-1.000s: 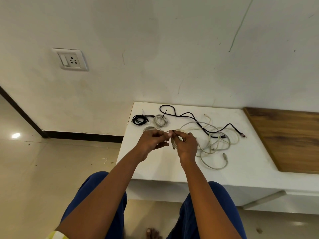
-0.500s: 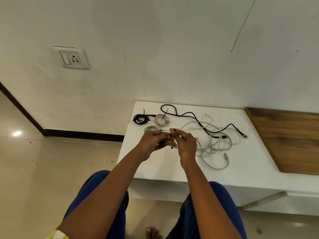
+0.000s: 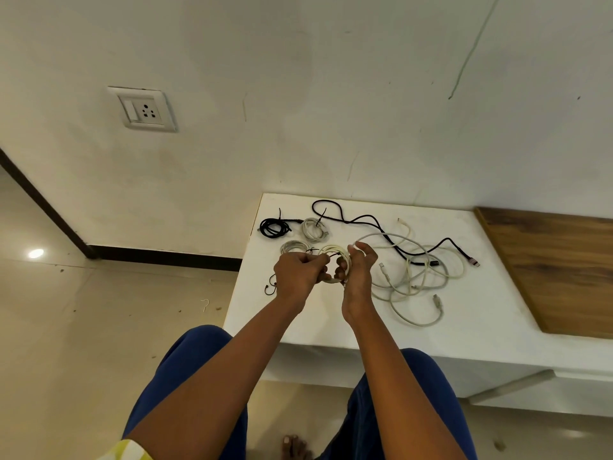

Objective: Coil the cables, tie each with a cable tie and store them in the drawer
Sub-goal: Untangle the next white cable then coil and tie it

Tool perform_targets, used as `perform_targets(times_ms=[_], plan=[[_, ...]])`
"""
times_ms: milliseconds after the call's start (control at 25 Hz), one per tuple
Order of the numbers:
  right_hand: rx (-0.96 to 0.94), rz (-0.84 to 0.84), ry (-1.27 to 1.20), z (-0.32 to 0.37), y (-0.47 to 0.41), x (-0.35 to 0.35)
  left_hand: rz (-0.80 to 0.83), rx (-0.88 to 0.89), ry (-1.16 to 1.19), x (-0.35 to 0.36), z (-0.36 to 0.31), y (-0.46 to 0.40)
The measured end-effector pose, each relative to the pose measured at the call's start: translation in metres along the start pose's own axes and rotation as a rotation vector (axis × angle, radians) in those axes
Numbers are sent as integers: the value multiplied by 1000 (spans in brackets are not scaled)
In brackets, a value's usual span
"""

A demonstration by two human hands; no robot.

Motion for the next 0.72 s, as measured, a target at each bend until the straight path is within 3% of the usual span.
perform_targets(times_ms=[200, 360, 560, 720], plan=[[-47, -62, -28, -4, 1, 4, -88, 76, -82, 7, 2, 6], [-22, -30, -52, -5, 2, 5, -126, 22, 9, 11, 2, 6], [35, 113, -60, 0, -2, 2, -12, -1, 183, 12, 0, 8], [10, 145, -14, 2, -6, -2, 37, 30, 125, 11, 1, 6]])
Point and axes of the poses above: each hand's wrist, its own y-axis away from the middle knuckle, its own x-axis out of the palm, z = x × y, the point moved 2 cm from there along -y, towards the middle knuckle, and after that the axes turned 6 degrees about y, right-handed, at the moved point
